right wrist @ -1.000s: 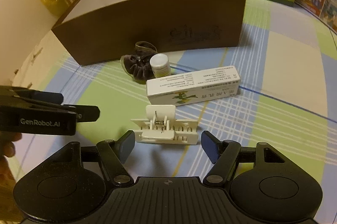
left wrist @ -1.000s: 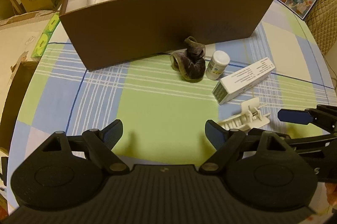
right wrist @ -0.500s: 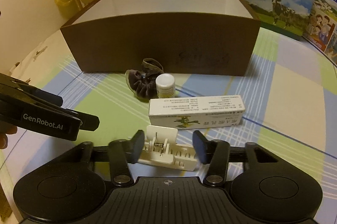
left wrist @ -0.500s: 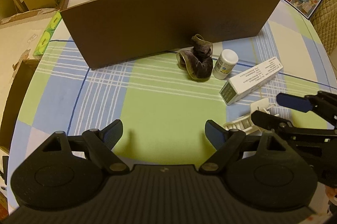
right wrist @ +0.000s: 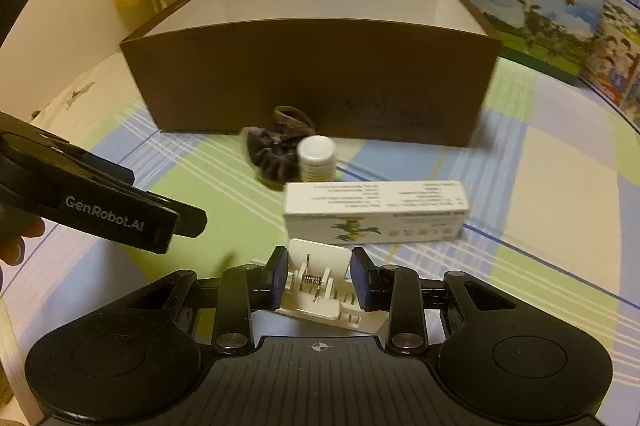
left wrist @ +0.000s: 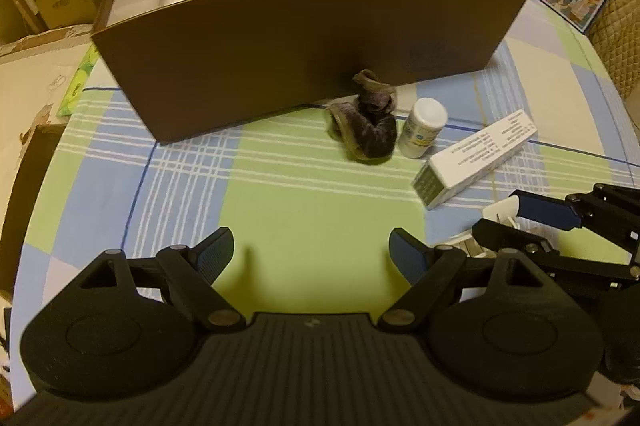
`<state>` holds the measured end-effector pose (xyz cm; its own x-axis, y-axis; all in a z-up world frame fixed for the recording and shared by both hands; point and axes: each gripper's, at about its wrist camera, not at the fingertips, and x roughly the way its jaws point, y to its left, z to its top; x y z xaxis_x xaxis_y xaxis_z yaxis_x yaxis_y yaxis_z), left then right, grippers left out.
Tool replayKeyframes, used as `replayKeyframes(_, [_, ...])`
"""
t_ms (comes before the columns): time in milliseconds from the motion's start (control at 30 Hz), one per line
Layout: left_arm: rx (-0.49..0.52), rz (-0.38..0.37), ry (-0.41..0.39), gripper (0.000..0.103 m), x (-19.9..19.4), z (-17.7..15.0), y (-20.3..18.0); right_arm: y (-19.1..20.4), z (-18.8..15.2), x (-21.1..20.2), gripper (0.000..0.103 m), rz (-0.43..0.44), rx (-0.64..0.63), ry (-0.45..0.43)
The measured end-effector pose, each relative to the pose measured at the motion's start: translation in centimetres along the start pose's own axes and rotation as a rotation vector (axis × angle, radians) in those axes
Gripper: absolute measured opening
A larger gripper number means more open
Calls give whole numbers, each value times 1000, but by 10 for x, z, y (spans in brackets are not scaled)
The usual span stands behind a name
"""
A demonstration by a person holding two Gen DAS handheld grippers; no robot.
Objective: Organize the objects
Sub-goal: 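Move the left tool to the white leaflet while the right tool holds the holder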
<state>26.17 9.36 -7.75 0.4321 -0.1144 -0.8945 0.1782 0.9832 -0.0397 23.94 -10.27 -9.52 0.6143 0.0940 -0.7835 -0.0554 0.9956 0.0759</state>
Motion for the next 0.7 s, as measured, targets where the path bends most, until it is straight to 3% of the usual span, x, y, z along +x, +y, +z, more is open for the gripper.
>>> replayKeyframes(367, [162,-167,-104,81,7,6,-36,-71,-17,-38,31,-146,183,-11])
replayKeyframes(700, [239,-215,-158,69,33,19,-66,-124,-54,-69,31,-251,373,21])
